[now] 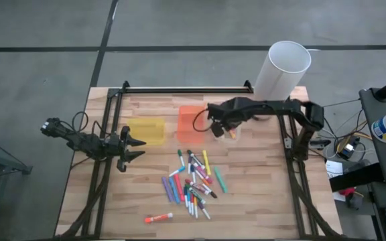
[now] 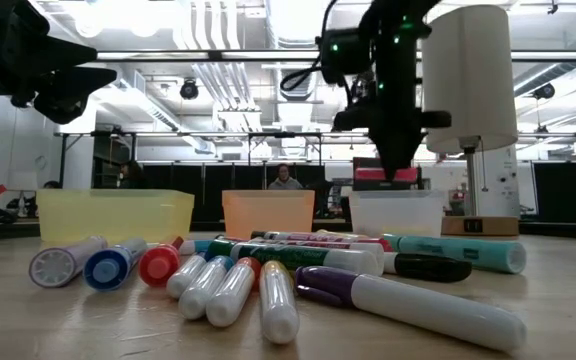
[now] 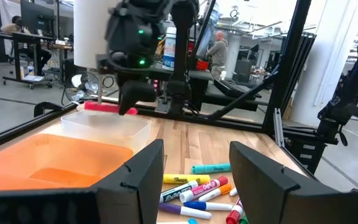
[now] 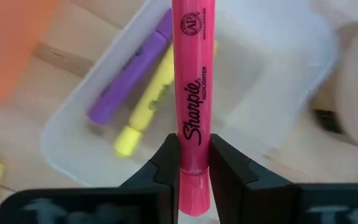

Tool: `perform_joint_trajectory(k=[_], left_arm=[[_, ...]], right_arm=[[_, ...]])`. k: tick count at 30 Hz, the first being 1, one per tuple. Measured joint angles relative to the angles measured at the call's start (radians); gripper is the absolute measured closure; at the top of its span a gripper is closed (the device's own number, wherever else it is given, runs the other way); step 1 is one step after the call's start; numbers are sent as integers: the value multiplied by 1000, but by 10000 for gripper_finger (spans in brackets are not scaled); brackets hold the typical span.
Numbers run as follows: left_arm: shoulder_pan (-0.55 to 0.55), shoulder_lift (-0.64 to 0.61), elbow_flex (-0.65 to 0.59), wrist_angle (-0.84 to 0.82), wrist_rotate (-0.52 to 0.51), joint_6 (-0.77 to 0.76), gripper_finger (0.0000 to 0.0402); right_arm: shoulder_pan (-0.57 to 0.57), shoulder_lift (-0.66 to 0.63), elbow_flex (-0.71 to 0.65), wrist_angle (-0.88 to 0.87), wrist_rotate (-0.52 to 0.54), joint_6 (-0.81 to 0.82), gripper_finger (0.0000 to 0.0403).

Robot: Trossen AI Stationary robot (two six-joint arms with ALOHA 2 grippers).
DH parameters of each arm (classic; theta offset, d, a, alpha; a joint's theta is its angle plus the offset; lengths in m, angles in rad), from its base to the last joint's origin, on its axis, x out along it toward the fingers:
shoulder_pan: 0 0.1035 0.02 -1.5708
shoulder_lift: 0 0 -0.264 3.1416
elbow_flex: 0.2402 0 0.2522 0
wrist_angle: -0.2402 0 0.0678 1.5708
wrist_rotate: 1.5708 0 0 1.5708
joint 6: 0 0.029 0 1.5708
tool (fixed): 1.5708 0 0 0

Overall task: Pick & Place Markers
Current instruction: Put the pink highlighter into the transparent bin, then put the blue highlighter into the transparent bin

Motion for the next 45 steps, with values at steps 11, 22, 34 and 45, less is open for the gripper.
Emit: perform_joint_trajectory(k=[11, 22, 34, 45], left_arm=[[0, 0, 0, 0, 0, 0, 223], [0, 0, 0, 0, 0, 0, 223], [0, 0, 0, 0, 0, 0, 223], [0, 0, 0, 0, 0, 0, 223]], right_arm=[[-37, 3, -118, 82, -73, 6, 333], [-41, 3, -135, 116, -69, -16, 299], [36, -7, -46, 56, -164, -43, 259], [281, -4, -30, 66, -280, 120, 277]])
